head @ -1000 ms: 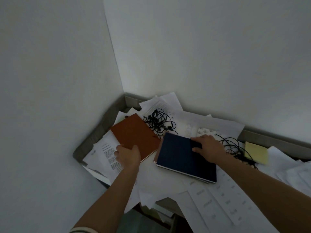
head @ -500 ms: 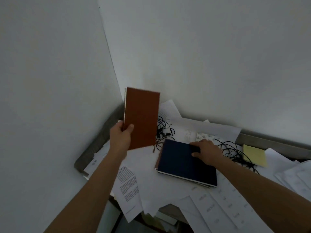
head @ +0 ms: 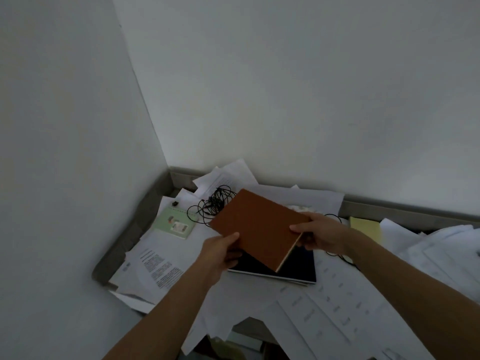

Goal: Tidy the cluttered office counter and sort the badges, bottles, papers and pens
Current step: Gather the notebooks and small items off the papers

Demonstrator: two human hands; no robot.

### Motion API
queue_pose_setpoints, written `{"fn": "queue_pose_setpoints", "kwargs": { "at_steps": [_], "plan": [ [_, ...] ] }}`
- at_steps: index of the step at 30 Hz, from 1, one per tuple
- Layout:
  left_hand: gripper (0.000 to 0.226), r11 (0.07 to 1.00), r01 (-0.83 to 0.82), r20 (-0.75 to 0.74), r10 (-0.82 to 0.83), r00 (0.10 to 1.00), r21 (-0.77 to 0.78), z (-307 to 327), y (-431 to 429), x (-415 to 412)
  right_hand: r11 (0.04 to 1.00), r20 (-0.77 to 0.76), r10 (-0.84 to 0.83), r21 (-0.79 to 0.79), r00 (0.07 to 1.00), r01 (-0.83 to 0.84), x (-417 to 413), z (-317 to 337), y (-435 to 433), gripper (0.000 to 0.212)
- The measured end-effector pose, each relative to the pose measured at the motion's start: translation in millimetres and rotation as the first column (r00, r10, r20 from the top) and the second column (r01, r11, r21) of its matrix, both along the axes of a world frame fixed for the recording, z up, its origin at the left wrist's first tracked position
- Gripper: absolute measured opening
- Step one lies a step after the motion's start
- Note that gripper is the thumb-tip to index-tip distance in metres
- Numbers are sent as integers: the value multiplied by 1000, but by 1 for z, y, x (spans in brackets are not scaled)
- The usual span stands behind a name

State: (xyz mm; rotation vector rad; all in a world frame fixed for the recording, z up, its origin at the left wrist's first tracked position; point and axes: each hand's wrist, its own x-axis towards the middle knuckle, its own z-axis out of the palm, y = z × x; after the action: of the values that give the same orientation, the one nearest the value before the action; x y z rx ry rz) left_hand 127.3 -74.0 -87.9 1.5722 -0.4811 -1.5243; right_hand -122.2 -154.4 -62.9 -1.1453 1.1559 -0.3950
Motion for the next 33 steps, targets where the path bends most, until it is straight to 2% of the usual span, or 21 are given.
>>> {"fn": "queue_pose_setpoints", "kwargs": {
  "at_steps": [3, 5, 7, 8, 10, 11, 12, 14, 15, 20, 24, 26, 29, 31, 33],
  "plan": [
    [32, 990, -143, 269, 137, 953, 2, -24, 2, 22, 994, -139, 96, 69, 986, -87, -24, -4, -13, 38],
    [40, 991, -132, 403, 129, 906, -20, -36, 1, 34, 990, -349, 133, 2, 928, -141, -27, -13, -21, 47],
    [47, 1000, -17, 458, 13, 889, 5, -39, -1, 36, 963, -605, 54, -180, 795, -202, -21, -22, -26, 55],
    [50, 998, 63, 467, -66, 882, 23, -41, -2, 33, 929, -718, -10, -265, 696, -260, -16, -24, -26, 59],
    [51, 968, 249, 482, -232, 845, 28, -42, -1, 22, 820, -832, -126, -394, 541, -416, 0, -25, -24, 61],
    [49, 942, 336, 520, -298, 800, 23, -43, 1, 16, 764, -838, -148, -435, 526, -477, 9, -24, -24, 62],
    [49, 914, 405, 583, -342, 737, 25, -46, 4, 10, 730, -826, -128, -453, 549, -512, 19, -22, -24, 64],
    [57, 878, 477, 709, -358, 608, 35, -54, 9, 5, 749, -777, 5, -414, 629, -517, 39, -22, -29, 72],
    [62, 876, 481, 741, -345, 575, 34, -56, 11, 4, 770, -770, 76, -359, 634, -528, 48, -22, -32, 77],
    [67, 894, 447, 834, -236, 499, -14, -72, 26, 6, 782, -830, 226, -157, 510, -603, 77, -26, -49, 95],
    [70, 909, 414, 899, -140, 414, -50, -79, 33, 2, 792, -826, 286, -81, 485, -605, 84, -21, -55, 105],
    [72, 913, 405, 905, -129, 406, -52, -84, 34, 2, 804, -818, 306, -52, 487, -592, 85, -20, -57, 109],
    [72, 906, 419, 906, -125, 404, -62, -87, 35, 5, 858, -761, 344, 17, 550, -513, 76, -15, -54, 107],
    [75, 905, 412, 898, -88, 432, -110, -90, 36, 6, 904, -671, 333, 27, 663, -427, 65, -12, -44, 86],
    [81, 921, 364, 857, -72, 510, -140, -91, 36, 5, 940, -549, 292, 16, 783, -340, 50, -8, -30, 73]
  ]
}}
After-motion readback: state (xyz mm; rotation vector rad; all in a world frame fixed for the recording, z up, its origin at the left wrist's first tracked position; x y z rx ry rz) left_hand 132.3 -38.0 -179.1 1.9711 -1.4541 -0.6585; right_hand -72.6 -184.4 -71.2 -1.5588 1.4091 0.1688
